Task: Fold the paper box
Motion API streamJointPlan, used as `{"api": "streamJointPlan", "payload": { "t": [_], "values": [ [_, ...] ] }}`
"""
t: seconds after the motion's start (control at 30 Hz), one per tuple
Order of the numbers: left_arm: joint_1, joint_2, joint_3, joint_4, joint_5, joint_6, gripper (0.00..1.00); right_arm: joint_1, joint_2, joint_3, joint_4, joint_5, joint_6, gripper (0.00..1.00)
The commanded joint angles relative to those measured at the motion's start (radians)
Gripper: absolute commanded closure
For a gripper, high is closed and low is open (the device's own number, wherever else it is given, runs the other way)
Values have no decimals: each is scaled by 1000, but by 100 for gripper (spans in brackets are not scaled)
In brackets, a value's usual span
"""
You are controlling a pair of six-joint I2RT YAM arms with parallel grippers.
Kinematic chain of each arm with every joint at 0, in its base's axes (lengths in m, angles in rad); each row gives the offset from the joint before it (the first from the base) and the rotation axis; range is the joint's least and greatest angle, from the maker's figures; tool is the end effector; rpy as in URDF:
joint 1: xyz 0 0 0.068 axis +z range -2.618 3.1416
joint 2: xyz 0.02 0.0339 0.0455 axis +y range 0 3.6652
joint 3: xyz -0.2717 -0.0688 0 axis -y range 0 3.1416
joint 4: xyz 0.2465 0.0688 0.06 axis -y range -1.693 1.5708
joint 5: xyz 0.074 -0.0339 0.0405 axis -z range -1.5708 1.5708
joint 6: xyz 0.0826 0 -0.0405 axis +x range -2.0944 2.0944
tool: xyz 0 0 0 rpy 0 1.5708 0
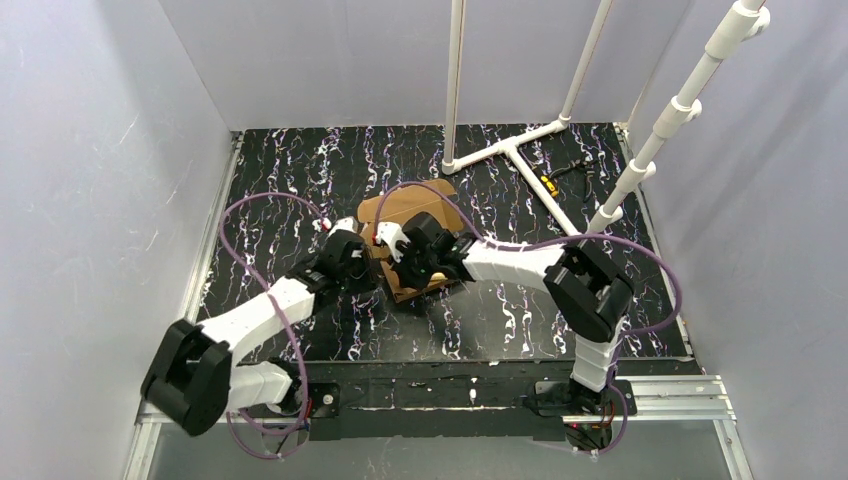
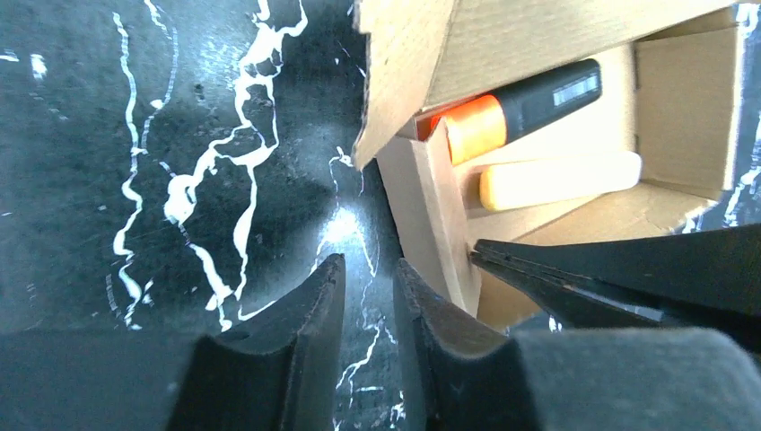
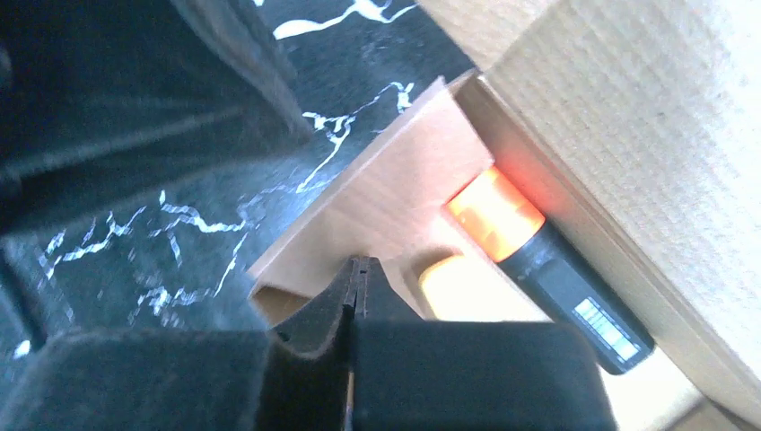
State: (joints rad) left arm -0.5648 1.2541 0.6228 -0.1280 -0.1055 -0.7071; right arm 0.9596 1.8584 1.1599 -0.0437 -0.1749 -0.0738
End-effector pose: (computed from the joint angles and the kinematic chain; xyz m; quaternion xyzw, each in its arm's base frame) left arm 0.2437 -0.1441 0.1672 -0.0860 0.9137 -0.1951 0.3459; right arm 0.2401 0.3677 0.1565 -0.4811 0.7755 0.2441 0.3281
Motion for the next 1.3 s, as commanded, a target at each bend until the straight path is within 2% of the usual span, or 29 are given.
{"api": "streamJointPlan", "payload": {
  "t": [0.0, 0.1, 0.13, 0.2, 0.27, 0.3, 0.4, 0.53, 0.7, 0.9, 1.27],
  "values": [
    [15, -158, -42, -73, -27, 41, 69, -8, -83, 133, -333, -136, -298, 94],
    [25, -237, -54, -87, 1, 50, 49, -35, -94, 245, -610, -246, -582, 90],
    [28, -264, -58, -88, 14, 52, 40, -62, -85, 291, -760, -327, -756, 87],
    [37, -314, -63, -88, 44, 59, 23, -118, -66, 367, -1059, -383, -963, 80],
    [49, -364, -64, -83, 76, 64, 5, -154, -60, 387, -1149, -325, -1012, 74],
    [54, -378, -66, -74, 98, 70, 2, -166, -64, 370, -1166, -278, -1025, 72],
    [67, -390, -53, -72, 220, 104, 2, -240, -66, 315, -1172, -150, -981, 69],
    [71, -378, 8, -149, 293, 179, 2, -428, -79, 293, -1230, -164, -992, 64],
    [72, -389, 6, -146, 340, 209, 2, -608, -123, 122, -1211, -165, -1017, 53],
    [72, -405, -26, -107, 377, 206, 2, -797, -174, 67, -1206, -195, -998, 52],
    [72, -449, -23, -95, 383, 212, 2, -1010, -199, 41, -1242, -190, -1018, 51]
  ]
}}
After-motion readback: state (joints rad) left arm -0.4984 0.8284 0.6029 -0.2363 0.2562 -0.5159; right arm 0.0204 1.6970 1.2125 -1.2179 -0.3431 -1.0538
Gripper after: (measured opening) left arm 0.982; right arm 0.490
